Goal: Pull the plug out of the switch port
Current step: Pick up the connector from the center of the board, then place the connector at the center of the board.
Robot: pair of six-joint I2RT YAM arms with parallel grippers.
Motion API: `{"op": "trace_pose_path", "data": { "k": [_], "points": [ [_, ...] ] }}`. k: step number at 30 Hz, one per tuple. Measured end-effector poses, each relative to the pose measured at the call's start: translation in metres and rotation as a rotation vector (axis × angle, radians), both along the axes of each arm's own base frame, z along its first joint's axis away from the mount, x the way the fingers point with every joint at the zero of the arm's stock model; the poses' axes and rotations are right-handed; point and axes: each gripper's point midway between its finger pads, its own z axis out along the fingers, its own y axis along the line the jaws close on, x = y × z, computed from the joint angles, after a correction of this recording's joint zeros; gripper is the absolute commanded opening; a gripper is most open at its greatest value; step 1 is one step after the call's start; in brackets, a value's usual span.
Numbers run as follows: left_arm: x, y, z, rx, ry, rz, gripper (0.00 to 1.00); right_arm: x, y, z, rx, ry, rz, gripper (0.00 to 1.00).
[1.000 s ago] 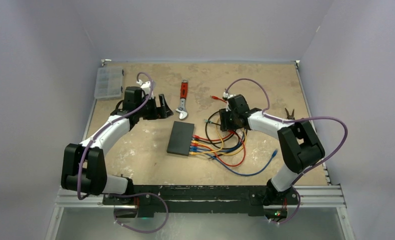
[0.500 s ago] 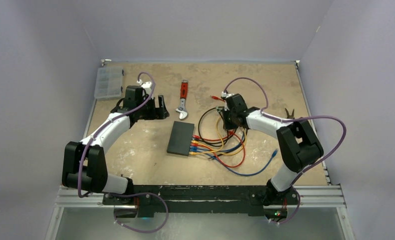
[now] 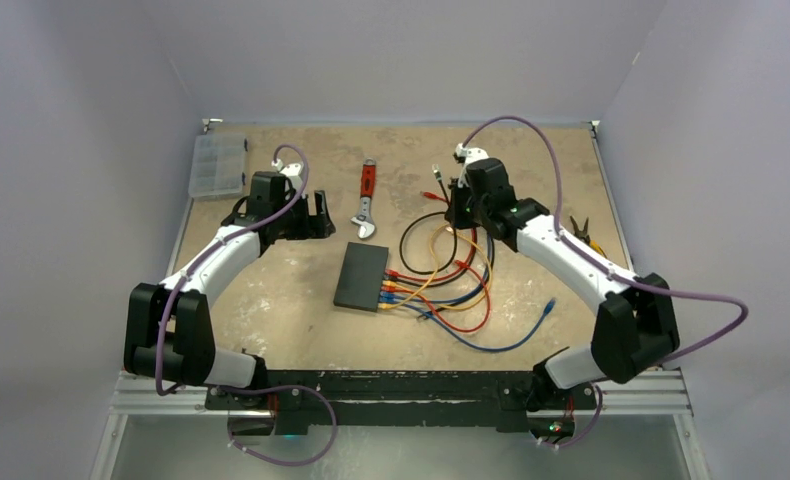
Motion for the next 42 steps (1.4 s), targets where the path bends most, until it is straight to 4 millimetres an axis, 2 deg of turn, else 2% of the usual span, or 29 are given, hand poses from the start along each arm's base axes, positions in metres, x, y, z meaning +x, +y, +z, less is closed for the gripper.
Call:
{"op": "trace_pose_path", "data": {
  "k": [9, 15, 20, 27, 37, 42],
  "points": [
    [0.0, 0.001, 0.0, 0.002, -0.002, 0.003, 0.82, 0.015, -0.014, 0.087, 0.038, -0.205, -0.096, 0.0],
    [0.0, 0.001, 0.0, 0.003, -0.002, 0.003, 0.82, 0.028, -0.027, 0.155, 0.051, -0.349, -0.177, 0.0],
    [0.0, 0.001, 0.0, 0.002, -0.002, 0.003, 0.82, 0.033, -0.039, 0.199, 0.051, -0.44, -0.233, 0.0],
    [-0.001, 0.001, -0.001, 0.003, 0.002, 0.003, 0.82, 0.031, -0.055, 0.255, 0.075, -0.553, -0.293, 0.0],
    [-0.001, 0.001, -0.001, 0.004, 0.003, 0.003, 0.82, 0.008, -0.076, 0.343, 0.156, -0.741, -0.342, 0.0],
    [-0.001, 0.001, -0.002, 0.004, 0.003, 0.003, 0.82, 0.0, -0.088, 0.372, 0.166, -0.812, -0.378, 0.0]
  ]
}}
